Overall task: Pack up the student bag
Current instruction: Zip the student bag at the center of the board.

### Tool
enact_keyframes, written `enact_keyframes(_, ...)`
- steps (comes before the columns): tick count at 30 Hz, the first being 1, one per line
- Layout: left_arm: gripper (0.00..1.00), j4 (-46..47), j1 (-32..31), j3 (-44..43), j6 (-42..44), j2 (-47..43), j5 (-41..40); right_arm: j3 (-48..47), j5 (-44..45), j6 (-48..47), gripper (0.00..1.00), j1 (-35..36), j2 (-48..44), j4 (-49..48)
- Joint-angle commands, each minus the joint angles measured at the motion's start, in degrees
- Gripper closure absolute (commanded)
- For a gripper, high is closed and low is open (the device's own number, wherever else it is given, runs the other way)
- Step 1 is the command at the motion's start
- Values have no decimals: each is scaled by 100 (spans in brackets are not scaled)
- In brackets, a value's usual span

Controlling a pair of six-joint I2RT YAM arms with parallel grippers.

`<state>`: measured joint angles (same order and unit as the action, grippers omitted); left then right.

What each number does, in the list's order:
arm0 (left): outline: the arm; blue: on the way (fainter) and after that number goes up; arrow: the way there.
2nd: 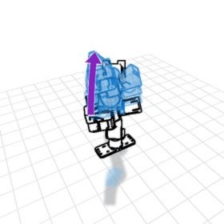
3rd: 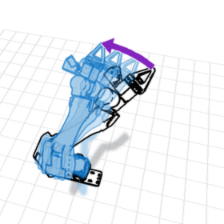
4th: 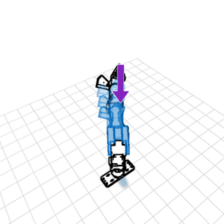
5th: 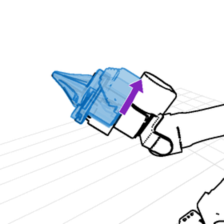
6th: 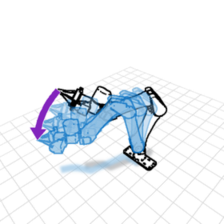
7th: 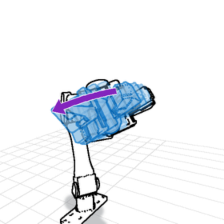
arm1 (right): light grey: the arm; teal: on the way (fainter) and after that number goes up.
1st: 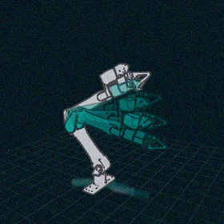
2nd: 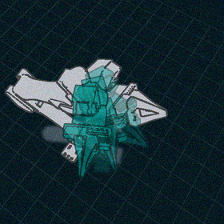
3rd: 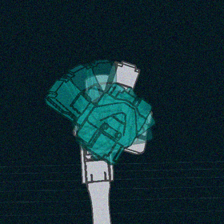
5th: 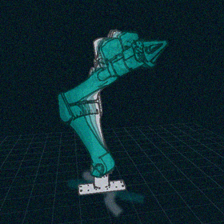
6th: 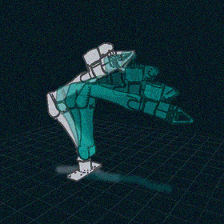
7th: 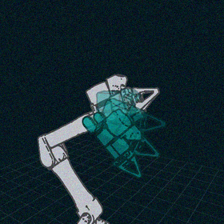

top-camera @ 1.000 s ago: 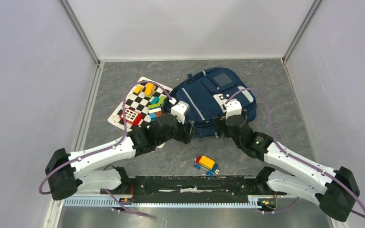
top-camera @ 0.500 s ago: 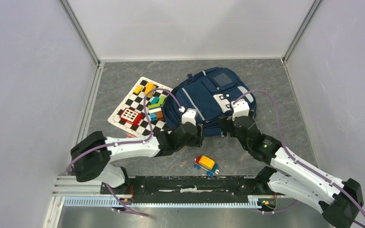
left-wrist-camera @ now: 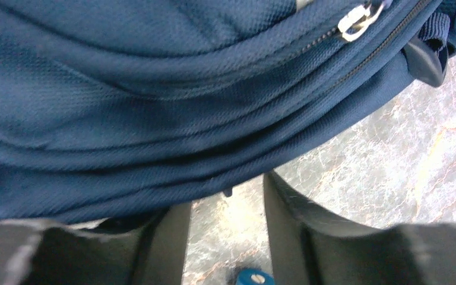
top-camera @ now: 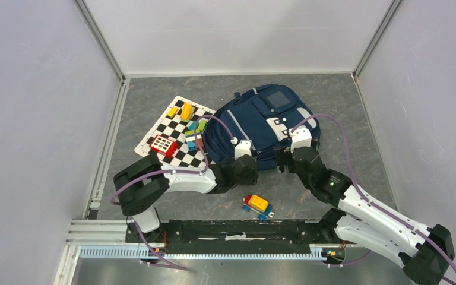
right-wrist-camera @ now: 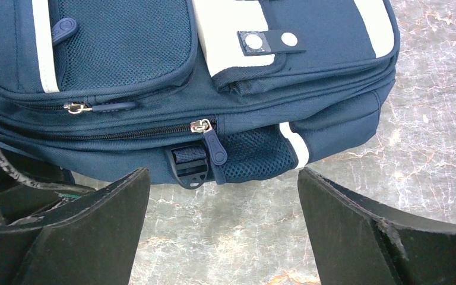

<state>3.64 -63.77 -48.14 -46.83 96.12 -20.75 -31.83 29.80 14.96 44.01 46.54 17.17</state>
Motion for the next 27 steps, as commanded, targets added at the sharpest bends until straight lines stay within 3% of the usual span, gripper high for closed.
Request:
enact_keyframes(1, 58, 418, -28, -316, -278, 255, -67, 26, 5, -124, 2, -15, -51, -292)
enact_keyframes(4, 89, 336, -27, -311, -273, 212, -212, 37, -162, -262, 2, -17, -76, -344)
enact_keyframes(6, 98, 199, -22, -200, -267, -10, -436, 61, -366, -469, 2, -17, -123, -426)
enact_keyframes(14, 98, -94, -13, 397, 156, -1201, -721, 385, -2333, -2063, 3, 40, -72, -1352)
enact_keyframes(21, 98, -330, -20, 476, 401, -1641, -650, 701, -2556, -2752, 8, 297, 267, -2457)
enact_keyframes(27, 98, -333, -4, 443, 580, -1768, -558, 560, -2669, -3149, 11, 566, 816, -2774)
